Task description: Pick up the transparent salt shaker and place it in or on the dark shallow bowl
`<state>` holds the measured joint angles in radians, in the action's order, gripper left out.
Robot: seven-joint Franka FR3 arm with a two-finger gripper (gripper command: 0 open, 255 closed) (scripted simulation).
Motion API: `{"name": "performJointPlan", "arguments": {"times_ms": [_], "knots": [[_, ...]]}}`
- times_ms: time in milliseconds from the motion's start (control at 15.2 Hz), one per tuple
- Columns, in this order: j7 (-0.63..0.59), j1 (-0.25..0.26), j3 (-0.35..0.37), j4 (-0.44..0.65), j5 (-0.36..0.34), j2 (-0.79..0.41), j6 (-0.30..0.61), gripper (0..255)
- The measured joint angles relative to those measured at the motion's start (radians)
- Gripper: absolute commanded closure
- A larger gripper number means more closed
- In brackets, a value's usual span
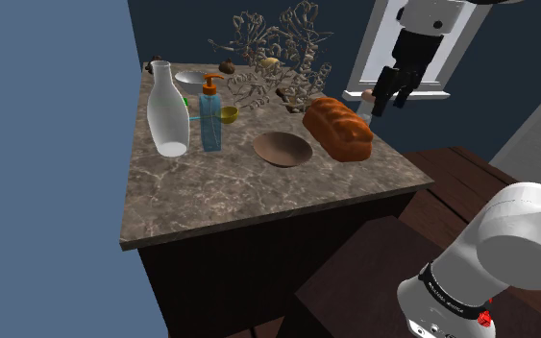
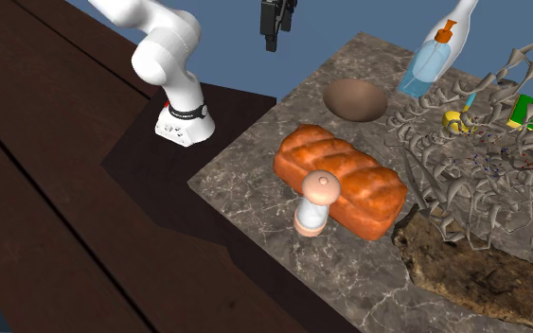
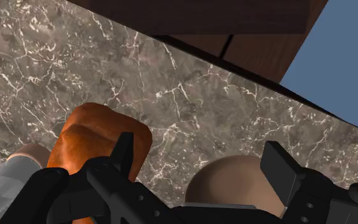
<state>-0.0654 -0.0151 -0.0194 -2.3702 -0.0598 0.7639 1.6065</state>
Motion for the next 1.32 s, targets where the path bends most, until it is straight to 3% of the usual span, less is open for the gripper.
{"name": "performJointPlan", "arguments": {"times_ms": [528,1320], "knots": [[0.087,-0.048,-0.095,0.079,-0.072,-0.161,0.065,0],[0.253,-0.118,-0.255,0.37,-0.123,-0.536,0.131,0]]}}
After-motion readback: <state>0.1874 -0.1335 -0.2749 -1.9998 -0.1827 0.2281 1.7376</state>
